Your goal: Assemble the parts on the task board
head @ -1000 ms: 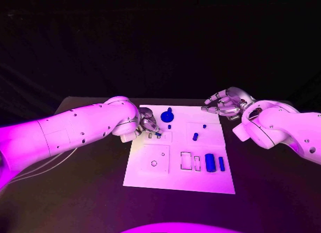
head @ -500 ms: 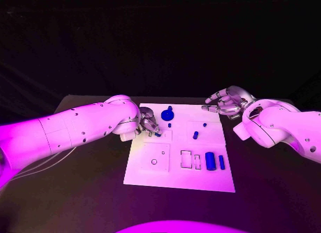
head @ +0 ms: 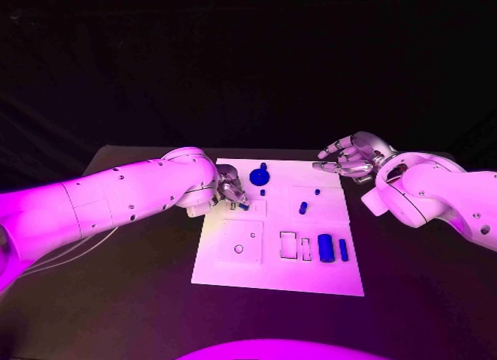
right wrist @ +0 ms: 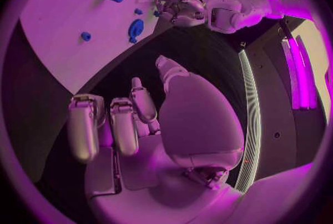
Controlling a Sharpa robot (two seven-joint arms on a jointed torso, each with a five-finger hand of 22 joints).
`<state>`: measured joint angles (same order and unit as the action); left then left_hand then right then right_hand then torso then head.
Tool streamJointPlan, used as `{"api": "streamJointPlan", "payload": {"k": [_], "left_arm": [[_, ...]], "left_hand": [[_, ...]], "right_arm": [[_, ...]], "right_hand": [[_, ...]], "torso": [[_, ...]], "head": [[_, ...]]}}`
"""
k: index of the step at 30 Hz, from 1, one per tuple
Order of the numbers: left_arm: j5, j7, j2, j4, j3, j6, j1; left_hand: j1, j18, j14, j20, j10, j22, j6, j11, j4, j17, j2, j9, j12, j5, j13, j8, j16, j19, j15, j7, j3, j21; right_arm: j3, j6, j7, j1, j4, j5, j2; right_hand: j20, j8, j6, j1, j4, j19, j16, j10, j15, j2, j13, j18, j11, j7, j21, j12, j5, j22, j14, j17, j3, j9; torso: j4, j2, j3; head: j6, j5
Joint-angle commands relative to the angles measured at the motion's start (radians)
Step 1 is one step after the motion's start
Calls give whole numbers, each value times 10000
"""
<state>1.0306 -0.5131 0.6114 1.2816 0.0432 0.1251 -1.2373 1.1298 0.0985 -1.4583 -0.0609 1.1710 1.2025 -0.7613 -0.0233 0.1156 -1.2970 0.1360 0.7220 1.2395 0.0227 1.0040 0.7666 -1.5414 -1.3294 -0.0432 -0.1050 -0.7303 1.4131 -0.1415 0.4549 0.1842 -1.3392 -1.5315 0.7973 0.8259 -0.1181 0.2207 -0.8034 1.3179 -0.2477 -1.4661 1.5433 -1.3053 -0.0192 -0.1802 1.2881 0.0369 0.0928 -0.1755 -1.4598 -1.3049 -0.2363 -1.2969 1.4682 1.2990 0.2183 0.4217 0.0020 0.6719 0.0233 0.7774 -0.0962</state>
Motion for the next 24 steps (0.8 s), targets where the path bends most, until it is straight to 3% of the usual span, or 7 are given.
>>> {"api": "streamJointPlan", "payload": {"k": [1,14,24], "left_arm": [[19,-6,-13,2,4,-18,1],[24,-52,6,25,13,429,2],[24,-57,-4,18,15,366,2]], "left_hand": [[66,-227,-1021,21,551,171,-239,247,-413,-2507,-137,1471,171,290,191,941,-191,-144,-112,384,-1537,136],[5,-237,-1050,31,607,219,-281,268,-457,-2570,-137,1508,198,292,227,976,-219,-180,-127,408,-1589,158],[-43,-240,-1066,39,648,233,-320,283,-497,-2603,-132,1534,216,297,251,1004,-234,-191,-139,424,-1628,164]], "right_arm": [[2,-23,-15,6,-10,23,0],[2,-56,-2,9,-3,33,9],[1,-53,-2,15,4,39,5]], "right_hand": [[35,197,35,233,-237,-486,-80,185,64,88,-46,-66,-26,5,107,84,-164,-1943,831,1995,-31,20],[35,197,35,233,-237,-486,-80,185,64,88,-46,-66,-26,5,107,84,-164,-1943,831,1995,-31,20],[35,197,35,233,-237,-486,-80,185,64,88,-46,-66,-26,5,107,84,-164,-1943,831,1995,-31,20]], "torso": [[9,-6,3],[3,-7,12],[2,-7,15]], "head": [[11,3],[38,6],[50,1]]}}
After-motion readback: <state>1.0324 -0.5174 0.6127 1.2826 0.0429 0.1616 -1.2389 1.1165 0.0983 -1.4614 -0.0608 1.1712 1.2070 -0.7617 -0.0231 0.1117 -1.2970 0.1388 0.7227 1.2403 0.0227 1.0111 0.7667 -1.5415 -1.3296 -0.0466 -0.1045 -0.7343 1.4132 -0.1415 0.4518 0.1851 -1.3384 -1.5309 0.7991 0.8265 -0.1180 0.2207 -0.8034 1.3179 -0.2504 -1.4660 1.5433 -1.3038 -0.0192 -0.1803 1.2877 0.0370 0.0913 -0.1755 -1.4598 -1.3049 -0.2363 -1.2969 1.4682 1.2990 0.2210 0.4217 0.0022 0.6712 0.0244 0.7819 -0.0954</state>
